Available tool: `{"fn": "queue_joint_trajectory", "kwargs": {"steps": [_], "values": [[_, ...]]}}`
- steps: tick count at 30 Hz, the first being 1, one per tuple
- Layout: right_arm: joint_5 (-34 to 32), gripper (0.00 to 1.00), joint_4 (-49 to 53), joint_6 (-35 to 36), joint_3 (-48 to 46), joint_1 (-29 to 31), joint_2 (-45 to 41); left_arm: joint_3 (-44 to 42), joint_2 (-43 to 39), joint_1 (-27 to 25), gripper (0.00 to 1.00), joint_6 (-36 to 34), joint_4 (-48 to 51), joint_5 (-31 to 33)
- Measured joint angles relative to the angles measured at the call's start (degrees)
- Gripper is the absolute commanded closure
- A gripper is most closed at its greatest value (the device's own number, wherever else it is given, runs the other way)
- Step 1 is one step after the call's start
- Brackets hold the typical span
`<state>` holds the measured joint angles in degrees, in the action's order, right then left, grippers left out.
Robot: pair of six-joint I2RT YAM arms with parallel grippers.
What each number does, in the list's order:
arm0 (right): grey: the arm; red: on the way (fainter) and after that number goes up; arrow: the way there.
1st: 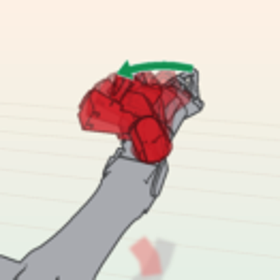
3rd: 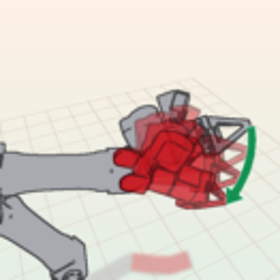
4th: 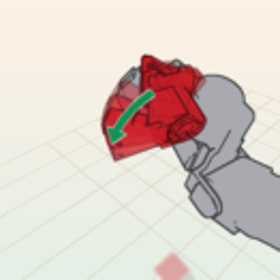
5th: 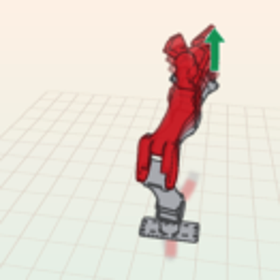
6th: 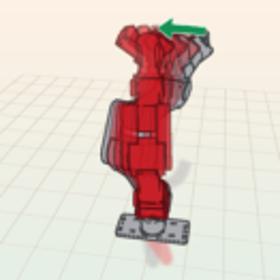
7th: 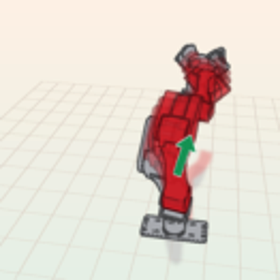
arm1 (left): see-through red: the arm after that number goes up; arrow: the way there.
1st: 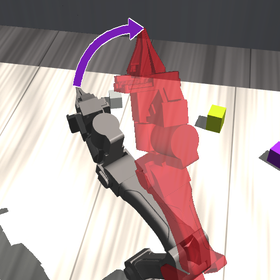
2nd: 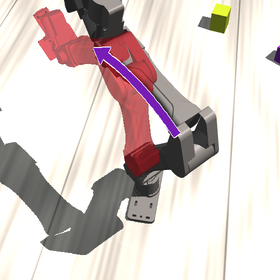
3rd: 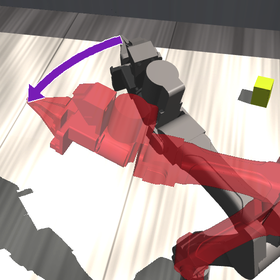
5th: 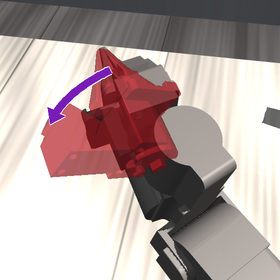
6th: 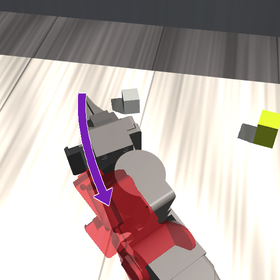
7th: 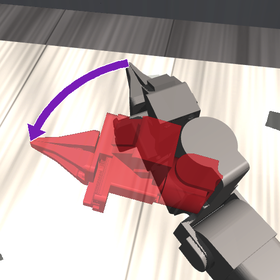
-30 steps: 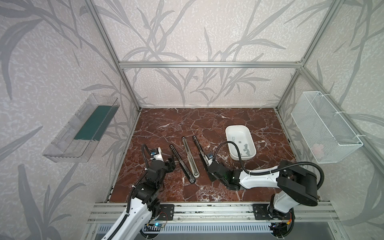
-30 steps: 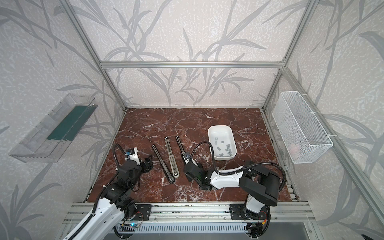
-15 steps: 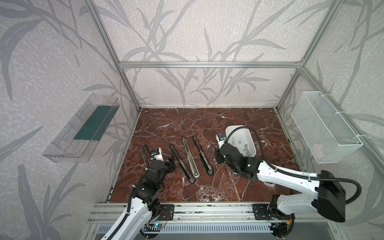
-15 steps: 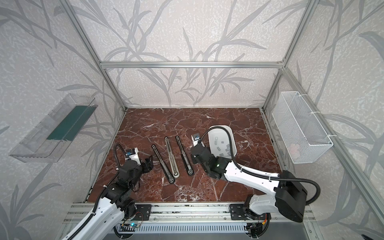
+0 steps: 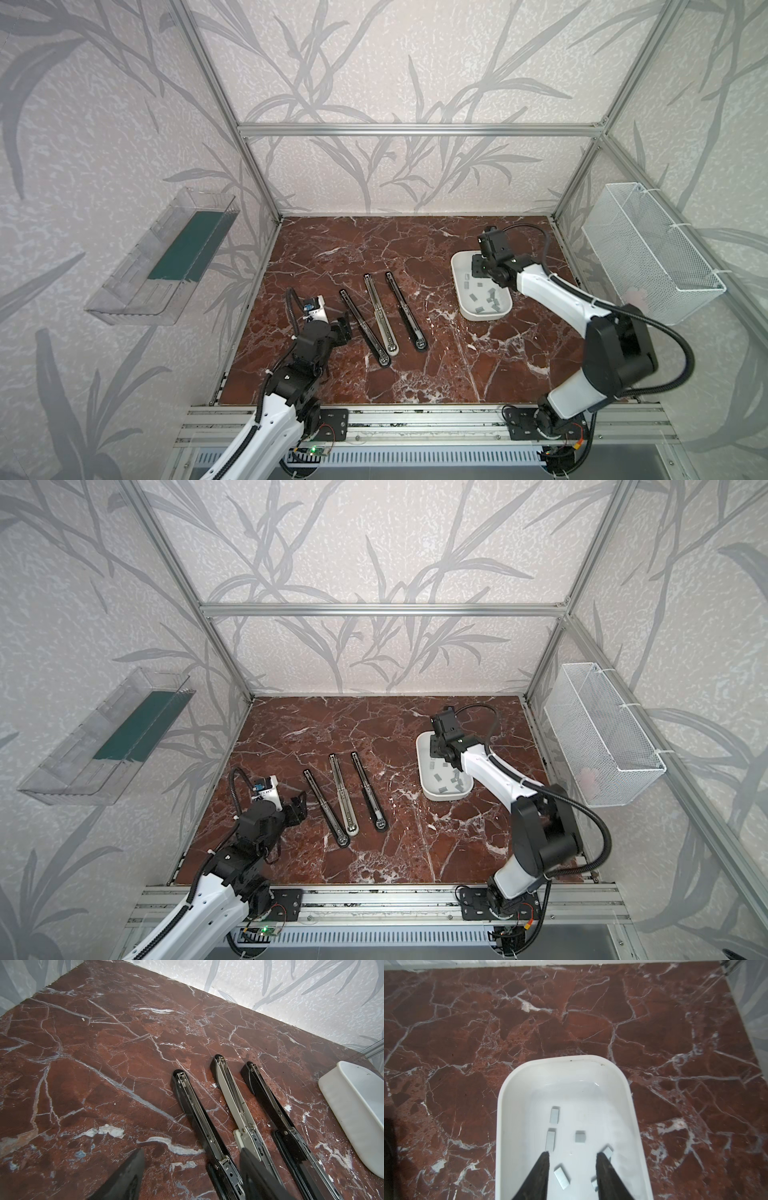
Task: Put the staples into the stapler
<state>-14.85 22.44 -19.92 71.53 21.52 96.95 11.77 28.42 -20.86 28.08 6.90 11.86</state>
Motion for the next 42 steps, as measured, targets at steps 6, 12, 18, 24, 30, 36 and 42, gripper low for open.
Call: {"fn": "queue_joint_trajectory", "kwargs": {"steps": [6,12,18,24,30,36,42], "values": [[3.93,0.63,6.73,0.07,15.34,-1.4,15.69,-0.17,-2.62,0.0,0.26,0.02,0.17,0.35],[5.25,0.63,10.49,0.11,16.92,-1.44,20.63,-0.7,-4.11,0.0,0.26,0.02,0.5,0.55],[5.9,0.63,12.17,0.44,19.28,-1.44,23.93,-0.7,-4.09,0.0,0.26,0.02,0.5,0.55],[5.9,0.66,12.55,0.48,19.39,-1.42,24.63,-0.7,-3.89,0.04,0.26,0.02,0.5,0.55],[5.9,0.69,12.66,0.48,19.61,-1.44,25.7,-0.7,-3.89,0.04,0.26,0.02,0.5,0.55],[5.92,0.7,12.63,0.48,19.76,-1.68,26.47,-0.7,-3.89,0.04,0.26,0.02,0.5,0.55],[6.1,0.8,12.61,0.44,20.61,-1.77,27.12,-0.7,-3.89,0.04,0.26,0.02,0.5,0.55]]}}
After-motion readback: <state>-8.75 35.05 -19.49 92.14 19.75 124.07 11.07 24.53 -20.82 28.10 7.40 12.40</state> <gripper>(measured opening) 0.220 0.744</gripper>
